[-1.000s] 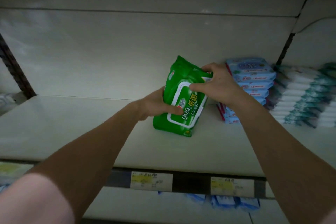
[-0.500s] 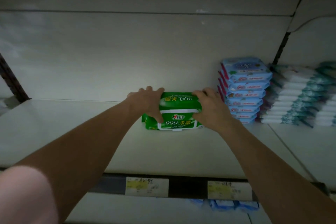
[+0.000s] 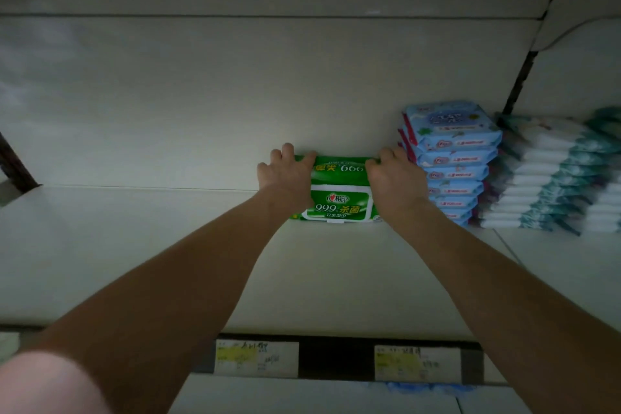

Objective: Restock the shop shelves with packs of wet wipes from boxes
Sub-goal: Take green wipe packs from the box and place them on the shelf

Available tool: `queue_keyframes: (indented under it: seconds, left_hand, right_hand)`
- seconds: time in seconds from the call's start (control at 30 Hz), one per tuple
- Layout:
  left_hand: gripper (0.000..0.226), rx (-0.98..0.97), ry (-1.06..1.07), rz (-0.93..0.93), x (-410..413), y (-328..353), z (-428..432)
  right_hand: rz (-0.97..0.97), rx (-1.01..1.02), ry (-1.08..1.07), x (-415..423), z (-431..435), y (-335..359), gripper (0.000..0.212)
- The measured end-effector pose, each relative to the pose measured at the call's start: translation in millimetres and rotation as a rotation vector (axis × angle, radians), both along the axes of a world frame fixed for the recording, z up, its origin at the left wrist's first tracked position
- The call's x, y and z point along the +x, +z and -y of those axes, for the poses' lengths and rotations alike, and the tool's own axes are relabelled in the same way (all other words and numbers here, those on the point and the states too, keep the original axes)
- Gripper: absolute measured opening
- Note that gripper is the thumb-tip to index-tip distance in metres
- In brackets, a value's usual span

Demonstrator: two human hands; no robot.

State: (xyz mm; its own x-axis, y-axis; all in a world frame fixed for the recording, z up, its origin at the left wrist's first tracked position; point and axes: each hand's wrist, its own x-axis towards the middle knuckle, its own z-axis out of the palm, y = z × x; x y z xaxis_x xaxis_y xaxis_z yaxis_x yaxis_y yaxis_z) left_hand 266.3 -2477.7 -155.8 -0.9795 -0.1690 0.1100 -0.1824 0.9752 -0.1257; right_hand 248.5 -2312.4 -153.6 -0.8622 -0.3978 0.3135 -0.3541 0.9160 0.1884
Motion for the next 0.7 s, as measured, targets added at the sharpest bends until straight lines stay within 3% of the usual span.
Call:
queue_keyframes:
  seconds: [0.33, 0.57, 0.7]
  left_hand:
    - [0.086, -0.12, 0.054, 0.008, -9.1, 2.9, -6.4]
    - [0.079, 0.085, 0.068, -0.073, -4.1, -4.4, -8.7]
    - [0.079, 0.066, 0.084, -0.072, -3.8, -5.6, -10.1]
  right_hand:
    - [0.03, -0.081, 0.047, -22.0, -4.9, -4.8, 0.03]
    - [0.055, -0.125, 0.059, -25.9, -7.8, -0.7, 0.027]
    - [0.03, -0.136, 0.037, -23.8, -5.5, -6.2, 0.025]
